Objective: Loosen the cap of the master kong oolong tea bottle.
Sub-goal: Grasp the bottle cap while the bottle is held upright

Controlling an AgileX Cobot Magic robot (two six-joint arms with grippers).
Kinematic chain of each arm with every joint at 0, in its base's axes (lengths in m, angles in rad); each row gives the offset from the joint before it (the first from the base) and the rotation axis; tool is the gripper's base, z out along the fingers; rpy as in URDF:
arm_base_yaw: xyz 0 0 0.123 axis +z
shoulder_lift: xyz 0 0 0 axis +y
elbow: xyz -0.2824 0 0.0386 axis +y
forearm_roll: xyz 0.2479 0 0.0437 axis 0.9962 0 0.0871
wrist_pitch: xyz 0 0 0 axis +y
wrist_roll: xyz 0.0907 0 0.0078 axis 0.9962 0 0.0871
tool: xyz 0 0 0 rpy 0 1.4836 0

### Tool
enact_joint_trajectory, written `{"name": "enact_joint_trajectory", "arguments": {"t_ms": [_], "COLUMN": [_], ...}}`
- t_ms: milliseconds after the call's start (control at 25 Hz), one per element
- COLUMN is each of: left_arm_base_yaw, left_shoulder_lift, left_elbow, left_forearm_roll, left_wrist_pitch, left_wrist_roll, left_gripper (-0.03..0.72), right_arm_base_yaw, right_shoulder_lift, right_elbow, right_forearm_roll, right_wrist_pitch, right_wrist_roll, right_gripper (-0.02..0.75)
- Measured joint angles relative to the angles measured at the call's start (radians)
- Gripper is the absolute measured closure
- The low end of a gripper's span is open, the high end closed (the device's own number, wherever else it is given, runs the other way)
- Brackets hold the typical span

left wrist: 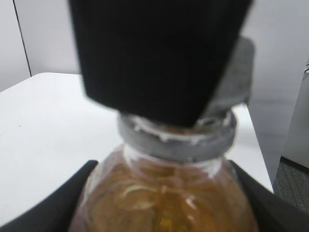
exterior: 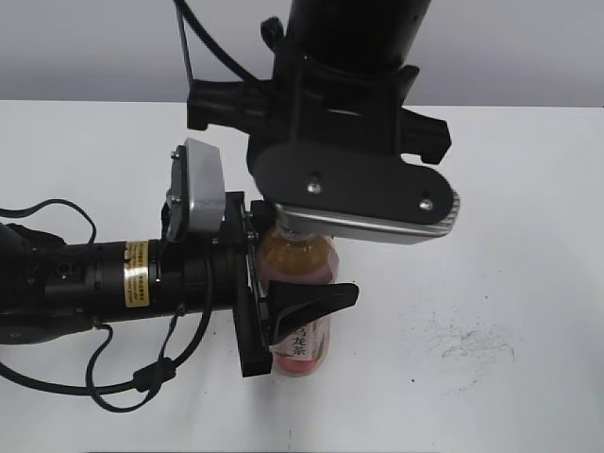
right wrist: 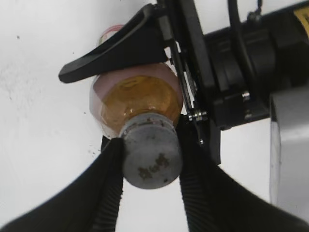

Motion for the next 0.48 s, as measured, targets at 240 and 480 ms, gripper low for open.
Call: {"name": "enact_joint_trajectory", "arguments": {"t_ms": [240, 480], "left_arm_base_yaw": [0.0, 0.0], "left_shoulder_lift": [0.0, 0.0], "left_elbow": [0.0, 0.0], "left_forearm_roll": [-0.004, -0.018], "left_wrist_pitch": [0.0, 0.002], "left_wrist_roll": [-0.007, -0.023], "left_gripper": [0.243, 0.243], "right_arm_base_yaw": [0.003, 0.012], "right_shoulder_lift": [0.003, 0.009], "right_elbow": [-0.015, -0.038], "right_forearm_roll": [-0.014, -0.043], "right_wrist_pitch": [-0.001, 0.006], "right_wrist_roll": [-0.238, -0.266], "right_gripper": [0.467, 0.468]}}
